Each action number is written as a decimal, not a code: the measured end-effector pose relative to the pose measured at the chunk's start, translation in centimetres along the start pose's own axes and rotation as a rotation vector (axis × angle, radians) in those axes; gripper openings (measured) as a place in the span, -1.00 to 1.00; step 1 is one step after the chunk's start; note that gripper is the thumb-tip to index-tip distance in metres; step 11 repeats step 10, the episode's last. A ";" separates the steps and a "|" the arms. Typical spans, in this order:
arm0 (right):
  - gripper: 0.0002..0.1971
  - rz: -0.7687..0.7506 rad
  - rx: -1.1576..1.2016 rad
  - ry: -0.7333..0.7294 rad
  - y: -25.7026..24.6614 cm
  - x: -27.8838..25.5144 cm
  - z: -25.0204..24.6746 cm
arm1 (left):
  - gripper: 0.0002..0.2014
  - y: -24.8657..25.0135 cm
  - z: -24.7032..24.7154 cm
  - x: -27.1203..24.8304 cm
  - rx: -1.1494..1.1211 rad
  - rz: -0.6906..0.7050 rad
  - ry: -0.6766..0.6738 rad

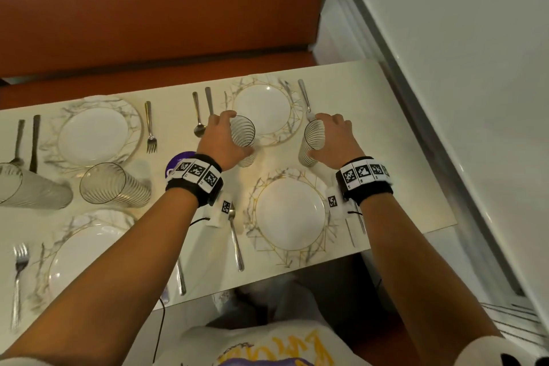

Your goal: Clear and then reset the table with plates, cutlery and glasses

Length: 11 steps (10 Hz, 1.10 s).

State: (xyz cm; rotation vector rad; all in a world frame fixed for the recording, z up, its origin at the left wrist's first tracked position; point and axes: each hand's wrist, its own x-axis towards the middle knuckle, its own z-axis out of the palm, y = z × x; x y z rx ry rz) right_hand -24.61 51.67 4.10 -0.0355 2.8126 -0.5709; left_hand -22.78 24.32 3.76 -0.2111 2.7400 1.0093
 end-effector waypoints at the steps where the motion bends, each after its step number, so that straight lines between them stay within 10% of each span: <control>1: -0.10 0.013 -0.029 0.001 0.1 -0.7 -0.1 | -0.05 -0.9 0.4 -0.5 0.020 0.002 -0.013; 11: 0.07 0.110 -0.199 -0.047 -1.1 -0.8 -1.7 | 0.32 -1.5 -1.0 -1.1 0.066 -0.022 -0.116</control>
